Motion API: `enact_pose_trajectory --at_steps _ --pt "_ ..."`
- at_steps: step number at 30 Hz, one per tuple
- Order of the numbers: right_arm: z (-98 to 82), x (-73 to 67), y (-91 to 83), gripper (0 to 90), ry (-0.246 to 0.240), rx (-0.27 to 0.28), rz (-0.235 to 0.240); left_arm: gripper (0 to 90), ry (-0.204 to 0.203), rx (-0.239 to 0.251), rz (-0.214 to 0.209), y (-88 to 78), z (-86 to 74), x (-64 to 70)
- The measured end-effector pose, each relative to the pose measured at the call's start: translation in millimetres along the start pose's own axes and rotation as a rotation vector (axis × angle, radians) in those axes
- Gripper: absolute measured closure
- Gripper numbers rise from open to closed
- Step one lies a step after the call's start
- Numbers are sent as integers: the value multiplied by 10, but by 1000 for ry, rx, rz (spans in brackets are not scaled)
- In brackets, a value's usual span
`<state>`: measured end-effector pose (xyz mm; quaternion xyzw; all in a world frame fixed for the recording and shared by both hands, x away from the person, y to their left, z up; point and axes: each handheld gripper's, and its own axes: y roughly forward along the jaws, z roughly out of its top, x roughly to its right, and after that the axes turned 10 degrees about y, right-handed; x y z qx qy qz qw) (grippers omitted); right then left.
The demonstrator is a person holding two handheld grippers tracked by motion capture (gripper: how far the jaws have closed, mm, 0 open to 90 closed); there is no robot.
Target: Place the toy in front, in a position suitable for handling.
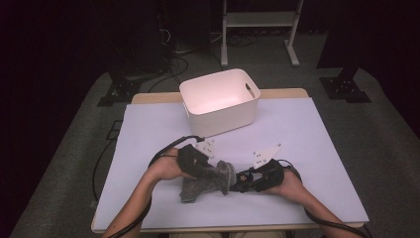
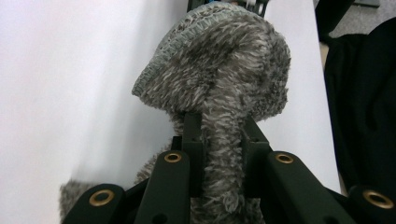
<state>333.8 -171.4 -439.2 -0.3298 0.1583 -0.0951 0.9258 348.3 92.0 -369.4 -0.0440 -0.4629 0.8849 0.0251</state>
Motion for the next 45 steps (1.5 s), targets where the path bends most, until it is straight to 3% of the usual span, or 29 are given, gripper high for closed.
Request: enact_pose_trajectory --at_steps 4,8,15,19,24,30,35,40,45 --pt "-10 10 -17 571 5 0 -1 769 -8 -6 0 -24 -35 -1" --pt "0 6 -15 571 5 -4 -3 769 8 -5 -18 31 44 -1" --pt "4 -6 1 571 -4 1 -10 768 62 -13 -61 231 353 -55" --pt "9 2 20 571 -2 9 -6 765 79 15 -97 384 540 -111" --pt "3 13 23 571 10 14 3 762 90 10 -118 453 632 -160" --pt "9 12 21 571 -1 9 2 763 53 20 -111 357 481 -166" --pt "5 10 4 571 -14 5 -8 762 24 17 -83 203 267 -146" --pt "-24 18 -35 571 -9 5 -12 763 -30 45 -62 66 20 -124" --pt "-28 20 -49 571 -9 0 -15 763 -55 57 -45 -11 -127 -99"
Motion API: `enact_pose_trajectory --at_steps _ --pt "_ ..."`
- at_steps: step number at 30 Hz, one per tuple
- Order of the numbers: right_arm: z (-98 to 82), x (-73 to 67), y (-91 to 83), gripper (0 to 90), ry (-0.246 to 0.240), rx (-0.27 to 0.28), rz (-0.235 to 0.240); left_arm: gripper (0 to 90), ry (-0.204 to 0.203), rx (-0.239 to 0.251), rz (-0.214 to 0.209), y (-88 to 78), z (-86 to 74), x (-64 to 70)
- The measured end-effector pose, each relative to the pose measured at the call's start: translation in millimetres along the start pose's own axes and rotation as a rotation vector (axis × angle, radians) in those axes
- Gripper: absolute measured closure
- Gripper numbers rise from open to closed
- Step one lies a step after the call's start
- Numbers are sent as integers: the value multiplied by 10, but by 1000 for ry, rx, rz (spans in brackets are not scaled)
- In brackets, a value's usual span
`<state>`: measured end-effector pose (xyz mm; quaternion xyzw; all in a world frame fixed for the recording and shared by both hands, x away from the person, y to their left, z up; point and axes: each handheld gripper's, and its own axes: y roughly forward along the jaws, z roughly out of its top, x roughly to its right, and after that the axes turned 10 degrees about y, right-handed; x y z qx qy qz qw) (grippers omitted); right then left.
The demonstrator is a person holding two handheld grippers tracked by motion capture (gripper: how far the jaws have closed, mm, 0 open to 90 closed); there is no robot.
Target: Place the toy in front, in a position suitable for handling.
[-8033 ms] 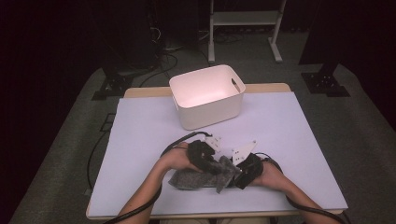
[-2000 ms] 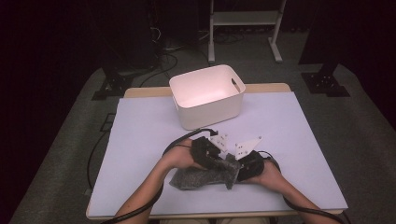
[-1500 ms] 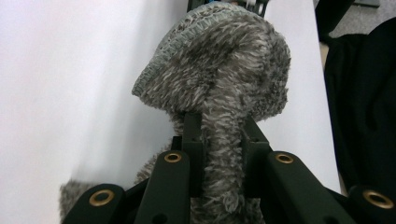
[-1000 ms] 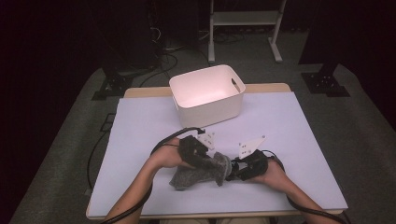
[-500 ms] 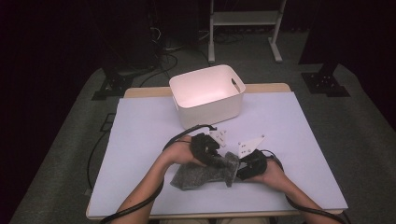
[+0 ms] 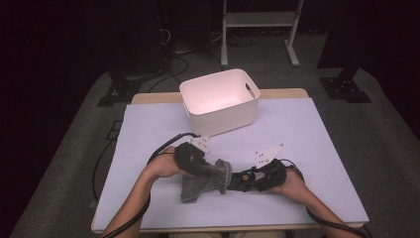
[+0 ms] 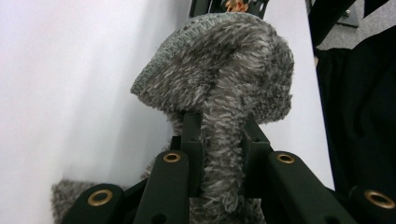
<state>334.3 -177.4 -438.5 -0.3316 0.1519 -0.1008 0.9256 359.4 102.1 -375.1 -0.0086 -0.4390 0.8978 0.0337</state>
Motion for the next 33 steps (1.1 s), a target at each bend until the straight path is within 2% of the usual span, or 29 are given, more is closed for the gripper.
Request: enact_pose_trajectory --at_steps 7,11,15,18,20,27,29,32,33 --pt "-41 18 -49 571 9 1 -1 763 -28 -15 11 -26 -156 -3" --pt "-51 21 -60 571 18 1 0 762 -40 -24 11 -1 -185 -7" --pt "-47 22 -59 571 16 2 0 763 -21 25 -7 11 -103 -22" --pt "-46 22 -58 571 12 0 -1 763 10 3 -11 62 17 -30" --pt "-51 24 -65 571 21 -1 0 763 6 0 -11 63 24 -36" --pt "-38 28 -64 570 25 -8 1 760 -58 34 -5 30 -217 -28" --pt "-15 30 -64 566 26 -24 0 760 -61 13 2 30 -275 -29" --pt "31 22 -57 553 24 -55 -6 760 -73 29 -6 51 -327 -30" --pt "58 13 -54 522 25 -62 -7 760 -72 30 -11 60 -326 -30"
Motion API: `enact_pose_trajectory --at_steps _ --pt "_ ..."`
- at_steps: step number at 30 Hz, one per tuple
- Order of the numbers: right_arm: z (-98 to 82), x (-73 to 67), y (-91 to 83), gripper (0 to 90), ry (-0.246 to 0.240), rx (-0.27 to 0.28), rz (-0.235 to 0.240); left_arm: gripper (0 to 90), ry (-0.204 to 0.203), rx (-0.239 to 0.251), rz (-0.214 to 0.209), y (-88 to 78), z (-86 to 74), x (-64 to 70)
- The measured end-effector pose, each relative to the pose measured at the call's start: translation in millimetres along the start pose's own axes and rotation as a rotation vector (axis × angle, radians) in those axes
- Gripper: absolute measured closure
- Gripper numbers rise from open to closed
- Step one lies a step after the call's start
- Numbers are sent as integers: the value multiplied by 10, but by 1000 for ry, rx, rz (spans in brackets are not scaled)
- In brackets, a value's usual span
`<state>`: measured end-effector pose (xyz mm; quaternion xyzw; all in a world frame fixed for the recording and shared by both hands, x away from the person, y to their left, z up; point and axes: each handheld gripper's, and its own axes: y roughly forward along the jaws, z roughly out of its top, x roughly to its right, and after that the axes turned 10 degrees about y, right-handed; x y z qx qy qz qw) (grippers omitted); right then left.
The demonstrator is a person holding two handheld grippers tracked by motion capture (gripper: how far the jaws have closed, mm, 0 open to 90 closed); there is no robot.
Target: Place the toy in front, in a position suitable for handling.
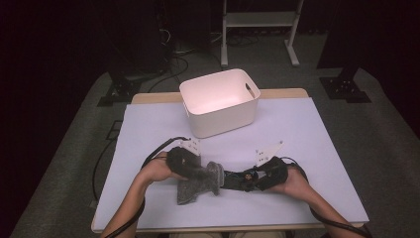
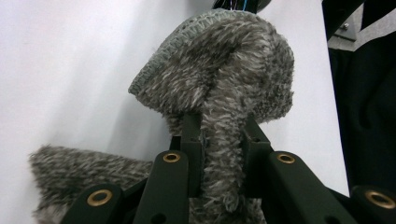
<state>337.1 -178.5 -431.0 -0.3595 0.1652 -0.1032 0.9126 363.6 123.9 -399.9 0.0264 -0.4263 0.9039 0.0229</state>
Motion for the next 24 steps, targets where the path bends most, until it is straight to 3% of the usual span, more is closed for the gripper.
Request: enact_pose_trajectory --at_steps 5,9,17,19,24 --pt "194 -31 36 469 -5 -30 11 760 1 8 -3 31 7 10" --pt "369 -69 152 457 -28 -102 6 760 3 16 -5 34 -1 17" --pt "609 -134 427 508 -72 -247 -25 760 8 30 -4 38 -13 27" --pt "652 -139 473 551 -76 -268 -39 761 7 33 -3 36 -13 26" --pt "707 -149 497 560 -73 -304 -43 761 12 41 -2 21 -5 29"
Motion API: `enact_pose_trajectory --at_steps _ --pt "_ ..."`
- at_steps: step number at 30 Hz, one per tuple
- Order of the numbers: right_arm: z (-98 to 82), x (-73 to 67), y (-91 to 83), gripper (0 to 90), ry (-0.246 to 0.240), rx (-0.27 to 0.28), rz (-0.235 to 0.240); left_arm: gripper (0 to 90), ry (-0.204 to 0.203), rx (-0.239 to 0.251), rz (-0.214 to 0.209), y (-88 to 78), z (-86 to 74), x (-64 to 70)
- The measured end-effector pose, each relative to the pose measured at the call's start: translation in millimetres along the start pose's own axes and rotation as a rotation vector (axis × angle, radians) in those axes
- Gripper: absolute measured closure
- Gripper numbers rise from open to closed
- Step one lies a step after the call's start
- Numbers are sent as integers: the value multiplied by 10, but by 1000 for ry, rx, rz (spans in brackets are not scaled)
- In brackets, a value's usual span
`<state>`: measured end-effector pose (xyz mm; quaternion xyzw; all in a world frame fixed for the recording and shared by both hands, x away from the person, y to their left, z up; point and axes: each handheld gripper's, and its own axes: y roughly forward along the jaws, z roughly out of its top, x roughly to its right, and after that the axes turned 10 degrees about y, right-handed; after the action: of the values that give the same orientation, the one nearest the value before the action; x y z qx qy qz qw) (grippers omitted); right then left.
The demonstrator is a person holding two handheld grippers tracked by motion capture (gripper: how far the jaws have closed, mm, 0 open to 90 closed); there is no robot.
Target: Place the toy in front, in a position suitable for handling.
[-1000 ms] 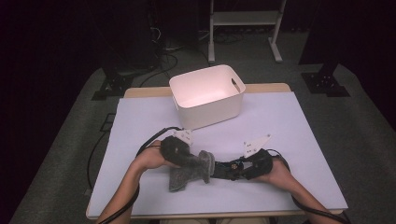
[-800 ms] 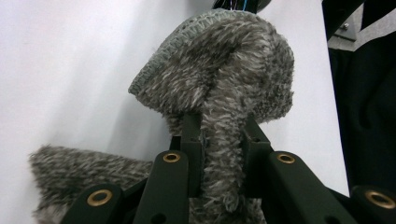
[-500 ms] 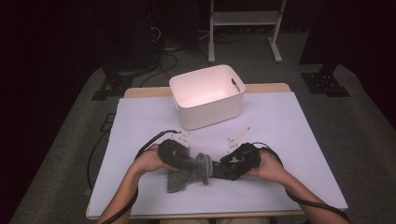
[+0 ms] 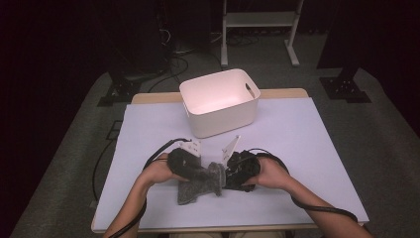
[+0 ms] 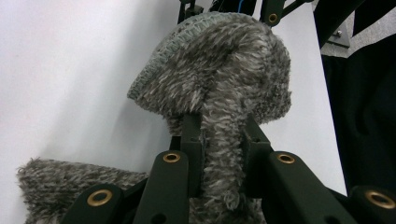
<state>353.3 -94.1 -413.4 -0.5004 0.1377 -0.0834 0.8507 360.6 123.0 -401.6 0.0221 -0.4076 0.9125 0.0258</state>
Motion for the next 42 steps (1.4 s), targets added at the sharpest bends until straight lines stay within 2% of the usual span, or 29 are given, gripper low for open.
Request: enact_pose_trajectory --at_steps 3,6,11,13,16,18,20,23,27,28,30,34,38,42 --pt "-20 14 -1 562 -2 28 4 761 -5 3 7 -33 -14 1" --pt "-31 21 -20 562 1 81 7 761 -17 7 24 -113 -68 4" --pt "3 38 -29 562 18 175 44 761 -59 9 53 -266 -224 21" --pt "21 38 -21 562 21 210 60 761 -55 25 53 -306 -220 29" --pt "45 30 -5 562 17 266 72 761 -39 12 70 -375 -138 54" --pt "30 47 -13 562 16 304 85 762 -23 26 79 -446 -67 71" --pt "15 49 -32 562 17 341 105 763 1 40 84 -521 24 94" --pt "-9 40 -76 563 15 386 114 763 39 33 88 -572 197 120" --pt "-111 44 -156 562 20 410 115 763 75 28 78 -530 398 129" --pt "-145 44 -179 562 22 413 112 763 95 17 76 -505 461 119" --pt "-217 45 -225 561 26 420 102 762 110 27 68 -467 559 113" --pt "-338 36 -324 559 33 420 72 761 144 -11 73 -388 733 109" --pt "-460 31 -424 561 46 427 53 761 155 -39 72 -357 796 99" --pt "-559 48 -478 565 61 451 58 761 161 -49 66 -319 823 91"
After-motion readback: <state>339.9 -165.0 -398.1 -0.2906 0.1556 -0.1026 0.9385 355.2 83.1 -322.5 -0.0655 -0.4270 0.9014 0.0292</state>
